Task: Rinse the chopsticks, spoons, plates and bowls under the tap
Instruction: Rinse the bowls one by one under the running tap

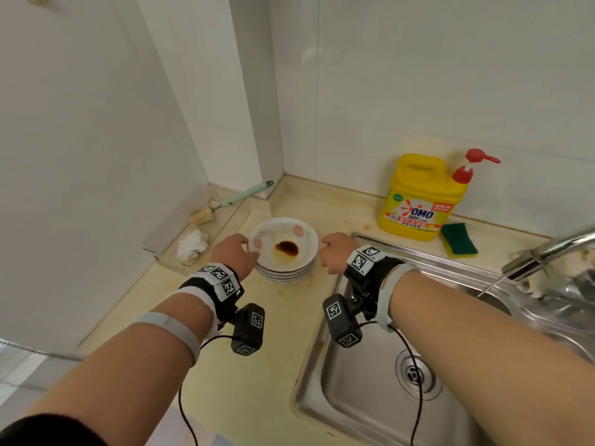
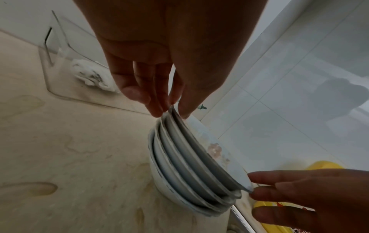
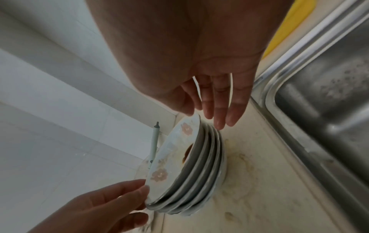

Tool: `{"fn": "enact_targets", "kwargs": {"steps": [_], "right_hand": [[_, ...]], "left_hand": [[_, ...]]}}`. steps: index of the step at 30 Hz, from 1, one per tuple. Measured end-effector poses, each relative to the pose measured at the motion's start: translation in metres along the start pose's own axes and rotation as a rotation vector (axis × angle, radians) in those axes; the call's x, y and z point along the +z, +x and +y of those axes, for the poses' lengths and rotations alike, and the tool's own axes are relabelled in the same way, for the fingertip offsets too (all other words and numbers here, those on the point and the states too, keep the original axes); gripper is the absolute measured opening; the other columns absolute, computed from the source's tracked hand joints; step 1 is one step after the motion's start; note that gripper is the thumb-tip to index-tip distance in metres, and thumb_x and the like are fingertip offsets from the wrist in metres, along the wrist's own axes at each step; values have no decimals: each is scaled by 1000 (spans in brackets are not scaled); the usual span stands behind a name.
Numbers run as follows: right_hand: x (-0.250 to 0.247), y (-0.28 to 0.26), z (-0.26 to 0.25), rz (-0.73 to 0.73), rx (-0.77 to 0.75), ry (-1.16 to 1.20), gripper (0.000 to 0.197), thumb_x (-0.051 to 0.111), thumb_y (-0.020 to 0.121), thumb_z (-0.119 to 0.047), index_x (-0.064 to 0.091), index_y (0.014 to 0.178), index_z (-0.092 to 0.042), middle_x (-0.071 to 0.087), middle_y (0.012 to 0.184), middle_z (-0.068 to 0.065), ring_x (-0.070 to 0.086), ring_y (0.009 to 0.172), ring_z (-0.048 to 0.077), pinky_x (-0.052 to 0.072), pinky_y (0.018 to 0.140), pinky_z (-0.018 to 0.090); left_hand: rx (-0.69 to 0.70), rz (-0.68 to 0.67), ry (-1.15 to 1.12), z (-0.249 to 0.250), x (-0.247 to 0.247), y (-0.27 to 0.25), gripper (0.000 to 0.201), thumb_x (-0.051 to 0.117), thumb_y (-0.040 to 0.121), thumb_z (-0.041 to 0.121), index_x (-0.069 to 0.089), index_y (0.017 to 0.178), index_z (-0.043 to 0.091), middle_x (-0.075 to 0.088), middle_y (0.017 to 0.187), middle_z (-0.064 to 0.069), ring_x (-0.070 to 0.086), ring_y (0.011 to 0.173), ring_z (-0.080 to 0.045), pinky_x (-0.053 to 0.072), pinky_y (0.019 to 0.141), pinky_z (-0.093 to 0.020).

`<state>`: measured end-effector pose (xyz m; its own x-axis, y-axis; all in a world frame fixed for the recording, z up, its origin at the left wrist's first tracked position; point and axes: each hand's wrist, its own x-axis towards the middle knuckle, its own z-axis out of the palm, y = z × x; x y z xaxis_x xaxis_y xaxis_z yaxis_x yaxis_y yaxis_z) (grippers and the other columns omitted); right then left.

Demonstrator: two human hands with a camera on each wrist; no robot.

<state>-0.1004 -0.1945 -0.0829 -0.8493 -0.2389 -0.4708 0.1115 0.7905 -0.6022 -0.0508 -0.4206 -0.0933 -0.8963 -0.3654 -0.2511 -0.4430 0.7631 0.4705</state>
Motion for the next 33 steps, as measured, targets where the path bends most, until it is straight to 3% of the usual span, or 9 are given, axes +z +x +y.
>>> {"fn": "enact_targets", "kwargs": {"steps": [4,7,10,13,16,21,25,28,33], "right_hand": [[8,8,-7,62,41,120,29,57,83,-10,72,105,1,74,102,20,73,94,36,61,86,51],[8,9,-10,119,59,203,28,56,81,-13,73,99,-1,75,97,20,72,92,36,61,86,51],[9,14,-11,152,63,271,20,61,86,-17,73,91,-1,76,90,21,75,88,35,62,82,53],[8,17,-13,130,96,343,18,65,92,-19,72,84,-4,76,79,17,77,73,30,64,75,50],[9,13,-18,90,121,362,13,64,94,-14,69,82,-12,77,81,16,77,69,30,65,74,46],[8,9,-25,50,149,480,16,56,91,2,64,87,-11,73,82,19,76,69,37,64,73,48],[1,4,-26,83,75,524,22,53,91,4,65,88,-14,72,84,13,76,72,37,64,69,48],[-7,-5,-25,102,35,660,25,50,94,8,62,94,-14,68,94,16,74,77,40,64,62,45],[-24,-26,-9,148,-30,798,28,54,98,5,57,123,-7,63,110,20,73,79,36,64,61,41]], "left_hand": [[2,9,-63,-6,1,1,44,67,93,34,61,133,18,70,119,-6,68,102,-26,54,83,-33],[-5,38,-162,-8,5,-2,35,67,92,27,68,126,18,74,92,-2,71,89,-23,51,69,-27],[-84,45,-356,-9,10,-4,46,69,87,19,65,133,17,71,81,3,73,84,-24,60,83,-39],[-91,59,-437,-9,12,-5,40,68,87,13,70,126,18,69,74,3,74,77,-26,62,83,-46],[-81,69,-485,-9,13,-6,37,67,86,13,73,121,21,70,72,1,73,75,-24,62,83,-46],[-85,34,-506,-8,10,-7,37,65,88,14,70,123,20,72,77,-2,73,77,-27,62,83,-46],[-78,12,-480,-5,5,-9,39,66,88,24,65,127,19,71,93,-4,71,89,-28,60,87,-47],[-45,15,-574,8,-4,-17,37,58,96,20,61,132,14,72,98,-7,72,88,-25,61,85,-46],[-33,-336,-1008,49,-5,-47,33,52,103,12,49,135,13,71,113,-22,76,91,-34,63,80,-43]]}}
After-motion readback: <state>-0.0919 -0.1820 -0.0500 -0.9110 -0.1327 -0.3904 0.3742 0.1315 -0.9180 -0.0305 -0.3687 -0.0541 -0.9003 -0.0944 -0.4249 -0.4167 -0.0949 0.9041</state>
